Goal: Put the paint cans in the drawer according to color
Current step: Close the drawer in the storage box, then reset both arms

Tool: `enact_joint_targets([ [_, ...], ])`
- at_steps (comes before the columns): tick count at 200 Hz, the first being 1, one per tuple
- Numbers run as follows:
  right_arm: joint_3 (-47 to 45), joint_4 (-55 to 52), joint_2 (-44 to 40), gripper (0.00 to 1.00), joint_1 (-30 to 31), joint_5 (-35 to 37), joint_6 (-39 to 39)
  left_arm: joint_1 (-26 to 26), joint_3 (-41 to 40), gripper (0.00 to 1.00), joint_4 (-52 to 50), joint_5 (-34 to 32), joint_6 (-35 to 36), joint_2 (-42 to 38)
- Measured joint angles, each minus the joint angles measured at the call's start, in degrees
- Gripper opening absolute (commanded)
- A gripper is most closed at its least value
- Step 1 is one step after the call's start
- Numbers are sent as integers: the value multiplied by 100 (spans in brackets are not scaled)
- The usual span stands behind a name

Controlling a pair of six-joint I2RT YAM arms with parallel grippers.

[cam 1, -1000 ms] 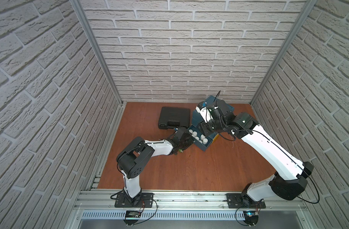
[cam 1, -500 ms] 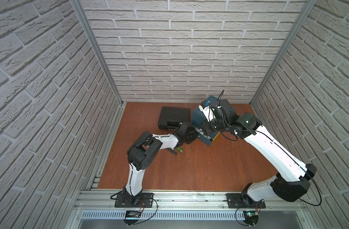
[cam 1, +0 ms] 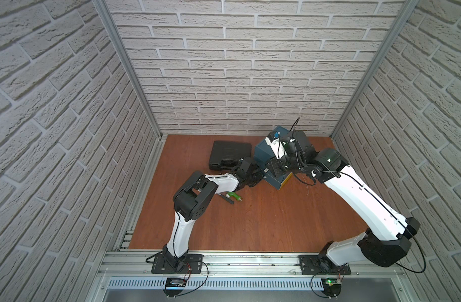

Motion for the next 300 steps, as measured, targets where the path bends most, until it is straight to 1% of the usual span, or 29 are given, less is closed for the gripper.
enact_joint_targets([
  [25,0,0,0,42,-17,0,4,26,33,0,-9,35,0,26],
  [39,0,0,0,46,-26,0,7,28,52,0,-17,44,0,39],
  [47,0,0,0,49,-31,0,9,28,52,9,-17,44,0,39],
  [63,0,0,0,56,-35,7,28,31,50,36,-66,39,4,37],
  [74,-4,2,-2,60,-39,20,48,31,26,46,-166,22,28,20],
  [92,-17,2,-28,64,-57,90,94,33,-83,60,-282,-66,127,-105],
  [101,-35,11,-61,66,-72,157,120,35,-162,74,-374,-101,155,-236],
  [103,-39,15,-74,67,-76,181,138,37,-184,76,-411,-127,162,-291],
  [114,-83,24,-153,70,-107,306,173,39,-313,96,-568,-175,280,-562],
  [116,-92,20,-179,71,-118,341,181,44,-345,98,-610,-205,273,-640],
  [123,-118,13,-256,76,-151,452,223,50,-455,98,-723,-251,350,-894],
  [129,-142,17,-337,86,-190,553,278,61,-544,99,-820,-271,411,-1108],
  [134,-160,20,-402,97,-227,634,308,74,-643,98,-905,-308,463,-1344],
  [138,-175,11,-479,100,-275,710,380,92,-719,98,-964,-337,498,-1534],
  [155,-269,-11,-802,100,-514,1029,531,199,-1069,98,-1283,-439,662,-2380],
  [175,-498,-68,-1287,100,-944,1322,774,474,-1362,98,-1950,-570,914,-3364],
  [192,-750,-186,-1690,100,-1228,1591,940,835,-1480,98,-2662,-719,1266,-4118],
  [212,-1115,-247,-2122,100,-1294,1740,986,1342,-1405,98,-3646,-955,1858,-4826],
  [222,-1342,-254,-2334,100,-1292,1917,1051,1543,-1255,98,-4175,-1156,2170,-5010],
  [229,-1517,-254,-2490,100,-1292,2111,1106,1646,-1082,98,-4588,-1425,2391,-5075],
  [230,-1563,-251,-2527,100,-1294,2155,1115,1661,-1032,98,-4688,-1565,2439,-5084],
  [232,-1611,-236,-2566,100,-1296,2210,1134,1674,-990,98,-4774,-1604,2492,-5088],
  [240,-1897,-181,-2771,100,-1316,2476,1187,1707,-743,98,-5226,-2114,2712,-5093],
  [256,-2621,140,-3189,100,-1416,2859,1163,1759,-468,98,-5781,-3119,3101,-5088],
  [268,-3248,540,-3488,100,-1510,3021,1091,1904,-481,98,-5925,-3574,3497,-5095],
  [278,-3873,992,-3709,100,-1604,3132,975,2120,-601,98,-5930,-3901,3882,-5097],
  [292,-4728,1668,-3895,100,-1753,3246,828,2426,-1054,98,-5608,-4277,4492,-5178],
  [300,-5209,2063,-3952,100,-1849,3283,765,2610,-1445,98,-5311,-4446,4924,-5250],
])
